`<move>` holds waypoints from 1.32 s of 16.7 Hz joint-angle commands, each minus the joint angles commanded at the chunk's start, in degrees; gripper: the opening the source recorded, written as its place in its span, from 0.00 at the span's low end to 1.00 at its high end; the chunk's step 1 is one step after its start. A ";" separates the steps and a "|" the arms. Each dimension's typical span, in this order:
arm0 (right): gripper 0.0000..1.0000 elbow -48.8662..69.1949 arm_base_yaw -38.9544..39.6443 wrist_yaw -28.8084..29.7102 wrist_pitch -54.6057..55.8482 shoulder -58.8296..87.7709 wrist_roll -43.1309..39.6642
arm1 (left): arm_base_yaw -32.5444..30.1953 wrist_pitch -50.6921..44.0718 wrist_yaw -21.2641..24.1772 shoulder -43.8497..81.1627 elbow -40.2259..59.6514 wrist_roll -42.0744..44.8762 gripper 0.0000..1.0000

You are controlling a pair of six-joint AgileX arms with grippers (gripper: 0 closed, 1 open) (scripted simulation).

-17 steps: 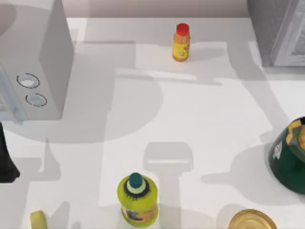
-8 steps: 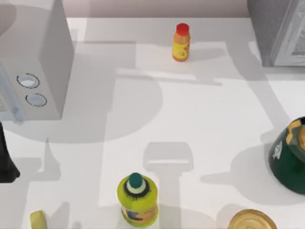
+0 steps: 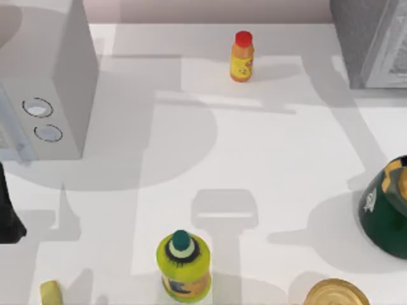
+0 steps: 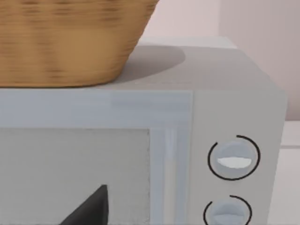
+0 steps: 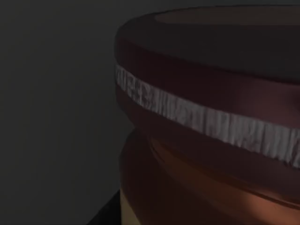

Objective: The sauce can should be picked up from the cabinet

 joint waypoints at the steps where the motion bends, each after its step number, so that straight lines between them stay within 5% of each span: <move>1: 0.47 0.00 0.00 0.00 0.00 0.00 0.00 | 0.00 0.00 0.00 0.00 0.00 0.00 1.00; 7: 0.02 0.00 0.00 0.00 0.00 0.00 0.00 | 0.00 0.00 0.00 0.00 0.00 0.00 1.00; 17: 0.00 -0.15 0.23 0.08 -0.14 -0.19 0.12 | 0.00 0.00 0.00 0.00 0.00 0.00 1.00; 22: 0.00 -4.63 5.39 5.28 -6.38 -9.74 0.53 | 0.00 0.00 0.00 0.00 0.00 0.00 1.00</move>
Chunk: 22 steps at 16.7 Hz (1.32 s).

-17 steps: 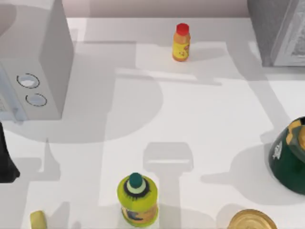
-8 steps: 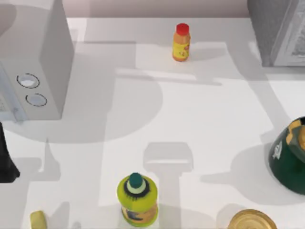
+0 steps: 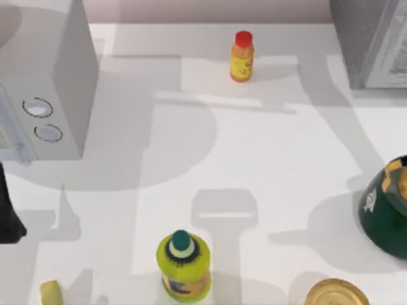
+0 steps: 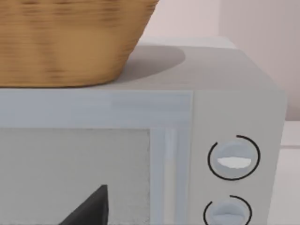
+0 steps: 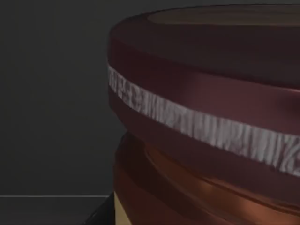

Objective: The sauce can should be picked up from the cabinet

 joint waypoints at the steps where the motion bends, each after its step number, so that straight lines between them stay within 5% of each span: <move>1: 0.00 -1.08 1.63 1.58 -1.76 -3.48 -0.04 | 0.00 0.00 0.00 0.00 0.00 0.00 1.00; 6: 0.00 -5.20 8.32 7.90 -8.85 -15.16 -0.42 | 0.00 0.00 0.00 0.00 0.00 0.00 1.00; 14: 0.00 -6.75 8.08 7.70 -8.40 -17.24 -0.30 | 0.00 0.00 0.00 0.00 0.00 0.00 1.00; 22: 0.00 -38.01 0.60 0.15 1.87 -38.24 -0.43 | 0.00 0.00 0.00 0.00 0.00 0.00 1.00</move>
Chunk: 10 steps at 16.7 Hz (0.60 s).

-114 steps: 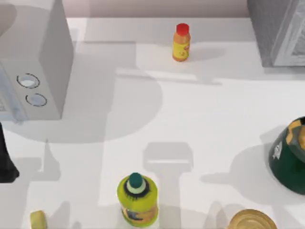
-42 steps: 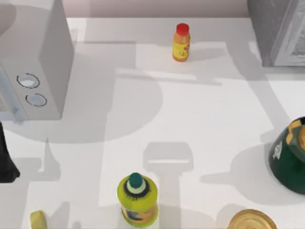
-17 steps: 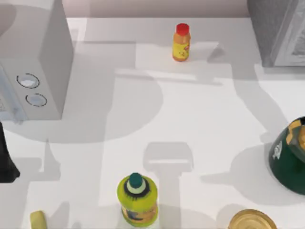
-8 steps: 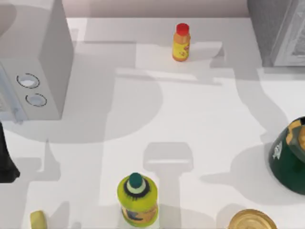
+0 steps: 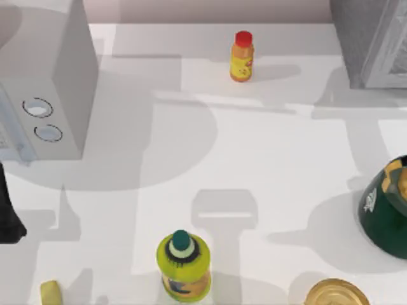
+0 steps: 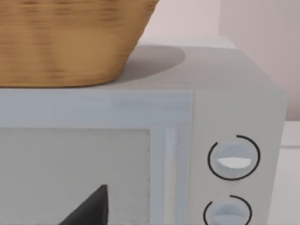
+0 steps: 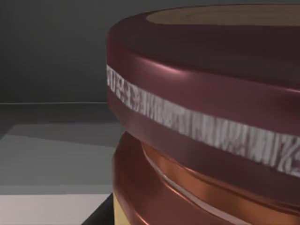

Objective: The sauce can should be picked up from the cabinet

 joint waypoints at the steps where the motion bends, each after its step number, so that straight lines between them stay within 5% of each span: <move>1: 0.00 -6.39 -1.43 -1.37 1.73 -3.78 -0.06 | 0.00 0.00 0.00 0.00 0.00 0.00 1.00; 10: 0.00 -66.77 -15.21 -14.77 18.35 -41.30 -0.70 | 0.00 0.00 0.00 0.00 0.00 0.00 1.00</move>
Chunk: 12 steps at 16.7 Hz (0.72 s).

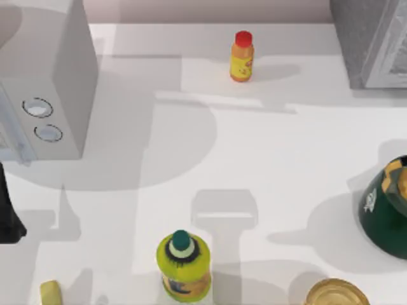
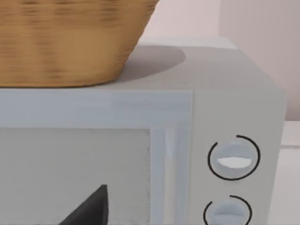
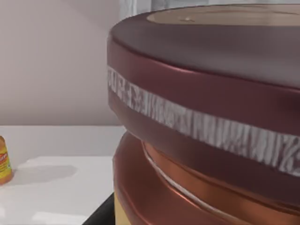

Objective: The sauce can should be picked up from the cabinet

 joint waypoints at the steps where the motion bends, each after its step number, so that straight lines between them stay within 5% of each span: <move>1: 0.00 -5.14 -1.29 -1.39 1.73 -3.76 -0.04 | 0.00 0.00 0.00 0.00 0.00 0.00 1.00; 6: 0.00 -21.79 -5.70 -6.92 8.92 -17.47 -0.14 | 0.00 0.00 0.00 0.00 0.00 0.00 1.00; 12: 0.00 -24.47 -6.37 -8.09 10.58 -19.87 -0.14 | 0.00 0.00 0.00 0.00 0.00 0.00 1.00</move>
